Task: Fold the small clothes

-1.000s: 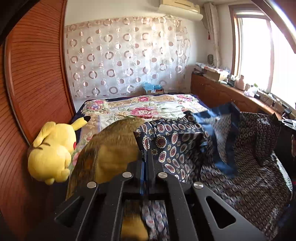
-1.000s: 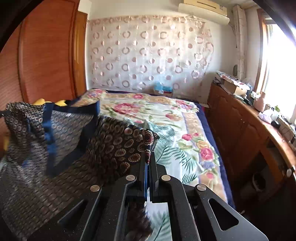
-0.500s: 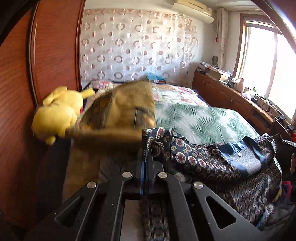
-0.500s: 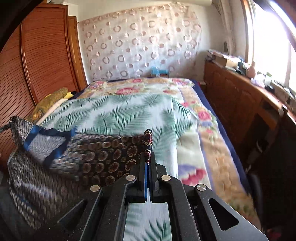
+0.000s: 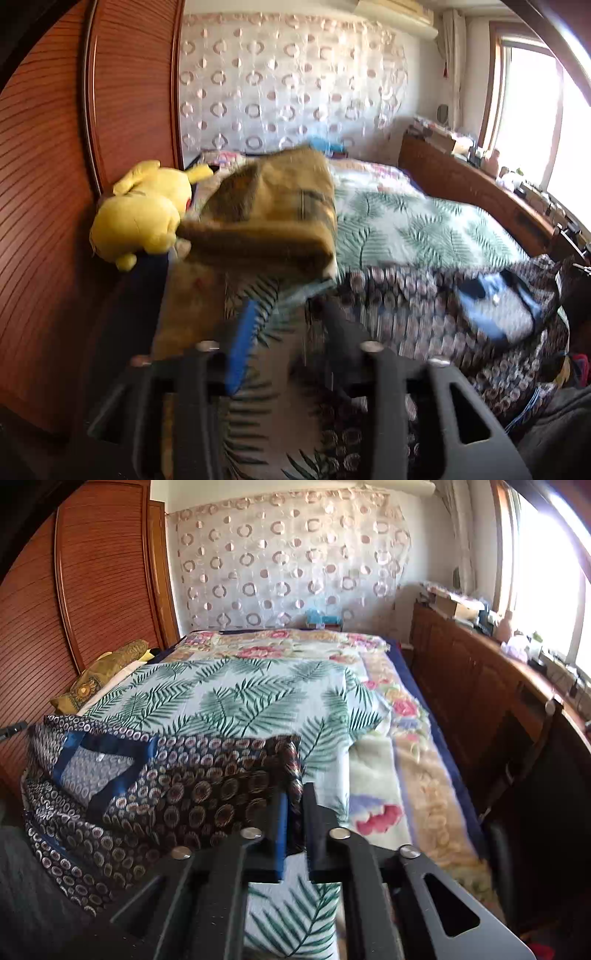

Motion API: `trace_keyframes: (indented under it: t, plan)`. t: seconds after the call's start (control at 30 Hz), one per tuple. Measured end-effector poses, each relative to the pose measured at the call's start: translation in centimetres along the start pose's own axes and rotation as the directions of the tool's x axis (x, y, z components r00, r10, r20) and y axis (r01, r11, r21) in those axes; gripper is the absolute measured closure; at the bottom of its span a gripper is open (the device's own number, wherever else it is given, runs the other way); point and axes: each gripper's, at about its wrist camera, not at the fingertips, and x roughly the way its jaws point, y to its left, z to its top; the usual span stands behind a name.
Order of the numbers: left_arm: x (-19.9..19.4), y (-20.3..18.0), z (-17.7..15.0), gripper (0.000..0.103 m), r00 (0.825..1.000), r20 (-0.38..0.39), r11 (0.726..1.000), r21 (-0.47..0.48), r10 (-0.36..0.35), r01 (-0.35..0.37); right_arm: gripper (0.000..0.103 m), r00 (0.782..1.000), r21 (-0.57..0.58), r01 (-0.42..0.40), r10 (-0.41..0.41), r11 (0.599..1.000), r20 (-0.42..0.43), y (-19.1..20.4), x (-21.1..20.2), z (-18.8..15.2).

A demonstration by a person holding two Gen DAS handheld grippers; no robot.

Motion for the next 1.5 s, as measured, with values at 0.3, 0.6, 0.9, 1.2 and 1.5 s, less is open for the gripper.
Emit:
trace_keyframes:
  t: [0.3,0.6,0.9,1.2,1.5]
  plan:
    - [3.6,-0.8,3.9,0.021,1.0,0.011,0.999,0.043,-0.004,0.003,0.057,0.999,-0.01,0.027,-0.027,1.0,0.028,1.0,2.7,0.8]
    - [8.4,-2.7,4.0,0.021,0.994,-0.105,0.996,0.079,-0.036,0.044,0.054,0.997,-0.038,-0.025,0.022,0.999,-0.072,2.3,8.6,1.8]
    - [9.9,-2.4,1.3,0.024,0.978,-0.204,0.998,0.03,-0.052,0.059,0.05,0.987,-0.021,-0.033,0.03,0.999,-0.159,1.7,10.8,1.7]
    - [10.7,-2.5,-0.8,0.029,0.962,-0.267,0.997,0.017,-0.063,0.071,0.048,0.978,-0.008,-0.046,0.044,0.999,-0.203,1.7,12.0,1.5]
    - [10.5,-3.9,-0.5,0.058,0.959,-0.272,0.994,0.049,-0.081,0.098,0.048,0.976,-0.048,-0.063,0.051,0.997,-0.212,2.6,11.8,1.3]
